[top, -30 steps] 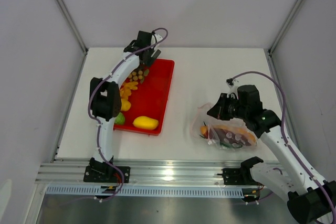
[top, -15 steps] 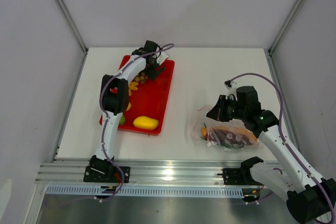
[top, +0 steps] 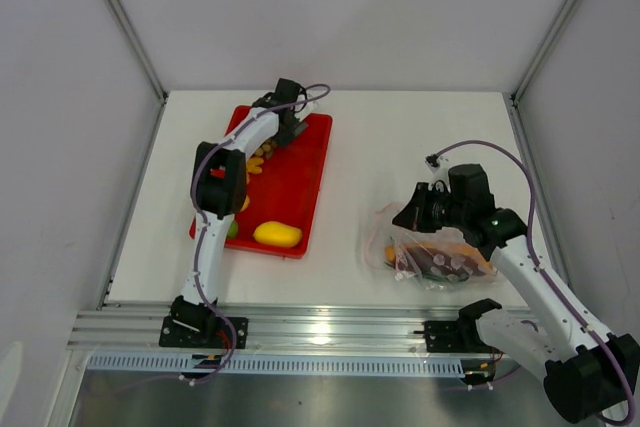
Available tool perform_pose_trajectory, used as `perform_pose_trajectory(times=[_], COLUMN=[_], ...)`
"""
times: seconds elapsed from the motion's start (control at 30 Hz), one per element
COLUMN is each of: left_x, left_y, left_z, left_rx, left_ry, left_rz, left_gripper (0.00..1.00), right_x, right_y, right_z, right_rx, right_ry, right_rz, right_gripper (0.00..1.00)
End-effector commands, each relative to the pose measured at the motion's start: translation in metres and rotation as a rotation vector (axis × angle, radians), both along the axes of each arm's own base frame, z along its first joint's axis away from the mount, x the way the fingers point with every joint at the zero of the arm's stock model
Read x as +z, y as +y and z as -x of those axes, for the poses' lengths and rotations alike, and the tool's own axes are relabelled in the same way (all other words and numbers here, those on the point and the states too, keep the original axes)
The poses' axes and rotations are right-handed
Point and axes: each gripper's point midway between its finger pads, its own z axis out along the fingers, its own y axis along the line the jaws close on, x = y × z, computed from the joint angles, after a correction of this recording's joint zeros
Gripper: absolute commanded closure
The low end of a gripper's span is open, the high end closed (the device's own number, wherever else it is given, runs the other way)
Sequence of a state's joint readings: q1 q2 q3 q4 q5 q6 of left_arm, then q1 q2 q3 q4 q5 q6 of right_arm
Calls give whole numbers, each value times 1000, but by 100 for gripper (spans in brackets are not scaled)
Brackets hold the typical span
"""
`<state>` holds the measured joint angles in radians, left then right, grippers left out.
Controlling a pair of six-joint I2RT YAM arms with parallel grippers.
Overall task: Place the food in the zip-top bag and seal the zipper
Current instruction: Pick up the fake fruit from the bin.
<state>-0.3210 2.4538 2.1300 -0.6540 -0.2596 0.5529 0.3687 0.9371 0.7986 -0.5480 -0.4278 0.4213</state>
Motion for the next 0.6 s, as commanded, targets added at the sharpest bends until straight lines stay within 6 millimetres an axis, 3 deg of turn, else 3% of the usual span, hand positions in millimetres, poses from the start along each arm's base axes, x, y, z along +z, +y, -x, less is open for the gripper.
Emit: perform_pose_trajectory(times=[0.0, 0.13, 0.27, 0.37, 0.57], left_x=[19, 13, 15, 23, 61], left_y=[22, 21, 18, 19, 11], left_z=[-17, -15, -13, -13, 3], left_rx=[40, 34, 41, 82, 176], left_ry=[-102, -73, -69, -94, -154], left_rz=[-92, -78, -51, -30, 91], left_gripper=[27, 42, 88, 99, 99], right_x=[8, 11, 10, 10, 14], right_y=[2, -1, -2, -2, -5], right_z=[-3, -3, -4, -5, -9], right_rx=[10, 1, -5, -9, -39], right_ry=[-38, -48, -46, -43, -35], right_rz=[-21, -14, -10, -11, 1], right_gripper=[100, 100, 100, 100, 100])
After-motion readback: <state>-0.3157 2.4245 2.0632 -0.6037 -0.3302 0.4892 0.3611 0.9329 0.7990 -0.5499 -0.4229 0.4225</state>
